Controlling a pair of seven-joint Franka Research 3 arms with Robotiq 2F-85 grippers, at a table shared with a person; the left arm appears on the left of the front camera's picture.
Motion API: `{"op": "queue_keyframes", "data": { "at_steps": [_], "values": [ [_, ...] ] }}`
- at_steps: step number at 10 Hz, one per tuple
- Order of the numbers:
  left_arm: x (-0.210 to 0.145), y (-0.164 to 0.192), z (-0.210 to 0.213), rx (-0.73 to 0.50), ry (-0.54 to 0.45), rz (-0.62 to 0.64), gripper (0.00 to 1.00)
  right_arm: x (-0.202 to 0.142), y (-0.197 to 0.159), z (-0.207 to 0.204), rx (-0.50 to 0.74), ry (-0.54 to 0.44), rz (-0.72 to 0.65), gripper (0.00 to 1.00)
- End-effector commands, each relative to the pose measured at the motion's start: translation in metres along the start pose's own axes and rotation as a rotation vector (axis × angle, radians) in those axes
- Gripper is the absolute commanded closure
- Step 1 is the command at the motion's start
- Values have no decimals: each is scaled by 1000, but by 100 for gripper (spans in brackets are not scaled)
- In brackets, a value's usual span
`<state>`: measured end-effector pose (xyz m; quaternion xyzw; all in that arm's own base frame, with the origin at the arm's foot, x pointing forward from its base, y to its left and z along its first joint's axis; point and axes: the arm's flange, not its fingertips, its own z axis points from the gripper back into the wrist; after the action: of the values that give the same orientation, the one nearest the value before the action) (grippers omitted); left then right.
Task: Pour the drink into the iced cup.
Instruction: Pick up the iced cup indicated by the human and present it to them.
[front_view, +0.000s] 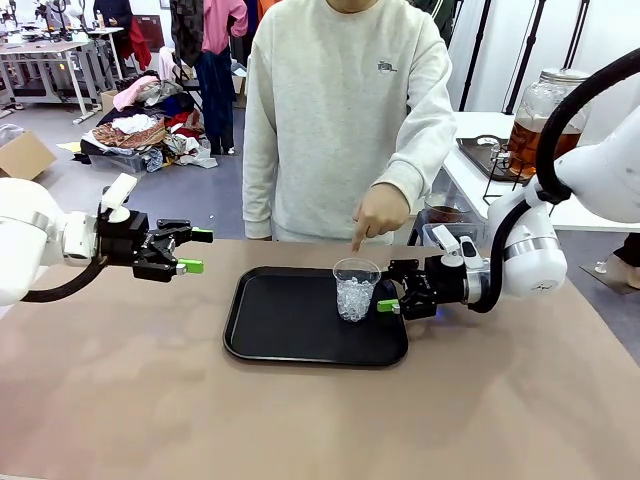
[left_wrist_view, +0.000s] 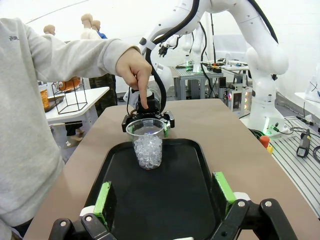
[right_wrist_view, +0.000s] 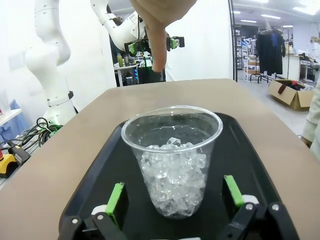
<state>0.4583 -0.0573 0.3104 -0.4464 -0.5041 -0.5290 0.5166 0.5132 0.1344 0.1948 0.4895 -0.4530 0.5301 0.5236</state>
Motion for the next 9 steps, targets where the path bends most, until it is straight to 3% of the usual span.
{"op": "queue_keyframes", "data": {
  "at_steps": [1,9],
  "values": [
    [1,0,-1,-2,0,-5,0,5,-9,-10,-12,-25,-22,0],
    [1,0,-1,-2,0,-5,0,10,-6,-30,25,-17,-41,0]
  ]
}}
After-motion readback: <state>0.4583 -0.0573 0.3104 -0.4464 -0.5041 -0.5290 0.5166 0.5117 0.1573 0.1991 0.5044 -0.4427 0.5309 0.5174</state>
